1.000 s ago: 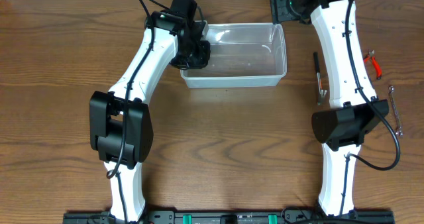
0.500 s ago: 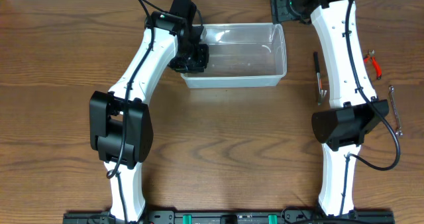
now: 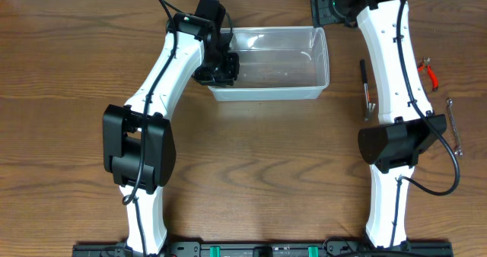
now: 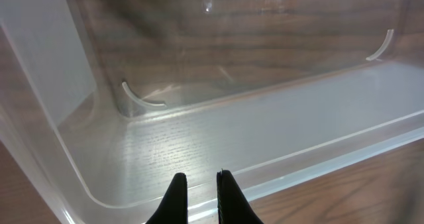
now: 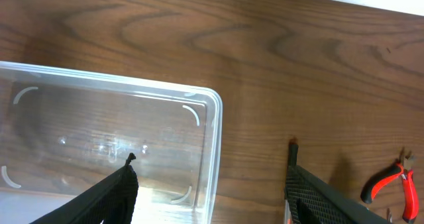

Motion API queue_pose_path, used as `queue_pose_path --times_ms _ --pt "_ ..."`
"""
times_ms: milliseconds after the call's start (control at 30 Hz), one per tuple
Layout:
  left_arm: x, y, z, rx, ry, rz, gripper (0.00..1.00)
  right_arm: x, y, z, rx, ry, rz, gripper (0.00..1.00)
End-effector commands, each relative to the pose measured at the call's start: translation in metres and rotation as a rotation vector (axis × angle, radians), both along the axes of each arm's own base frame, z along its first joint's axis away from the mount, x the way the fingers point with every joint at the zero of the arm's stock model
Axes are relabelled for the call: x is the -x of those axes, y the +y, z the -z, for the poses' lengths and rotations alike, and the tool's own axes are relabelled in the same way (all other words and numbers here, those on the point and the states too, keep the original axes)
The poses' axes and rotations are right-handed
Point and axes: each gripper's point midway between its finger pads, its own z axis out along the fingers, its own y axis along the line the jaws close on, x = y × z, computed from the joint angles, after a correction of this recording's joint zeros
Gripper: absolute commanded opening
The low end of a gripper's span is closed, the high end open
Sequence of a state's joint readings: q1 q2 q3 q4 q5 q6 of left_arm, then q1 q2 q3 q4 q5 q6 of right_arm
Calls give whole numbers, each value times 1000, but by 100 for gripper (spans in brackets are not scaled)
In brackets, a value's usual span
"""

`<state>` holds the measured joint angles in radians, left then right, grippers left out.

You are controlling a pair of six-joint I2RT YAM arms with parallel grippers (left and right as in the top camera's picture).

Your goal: Pack container

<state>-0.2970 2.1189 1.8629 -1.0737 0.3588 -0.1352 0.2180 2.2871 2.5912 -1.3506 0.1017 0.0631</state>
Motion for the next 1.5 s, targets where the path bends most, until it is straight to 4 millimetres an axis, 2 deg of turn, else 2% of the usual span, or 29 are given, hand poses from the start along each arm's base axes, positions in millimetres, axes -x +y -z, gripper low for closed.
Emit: queue_pose_path --times_ms 0,567,633,767,800,967,1200,1333,1467 --pt "2 1 -3 -13 5 -10 6 -3 -5 -4 3 -12 -1 72" --pt "16 -12 -2 -22 32 28 6 -1 -5 -3 4 -7 -2 70" --pt "15 -13 -3 -20 26 29 6 1 -4 -2 5 1 -5 59" --pt "6 -15 -4 -7 -12 27 6 7 5 0 2 23 -25 17" --pt "3 -16 -5 -3 -25 27 6 9 9 1 -1 28 -33 13" --pt "-9 -20 -14 16 -80 26 11 19 28 4 -12 58 -77 1" --pt "-36 -24 -37 53 -195 15 12 39 58 10 0 109 -143 1" --pt "-54 -13 -56 77 -270 -30 14 53 65 15 14 156 -164 1" --pt "-72 11 -79 104 -335 -129 16 63 64 20 21 203 -157 1"
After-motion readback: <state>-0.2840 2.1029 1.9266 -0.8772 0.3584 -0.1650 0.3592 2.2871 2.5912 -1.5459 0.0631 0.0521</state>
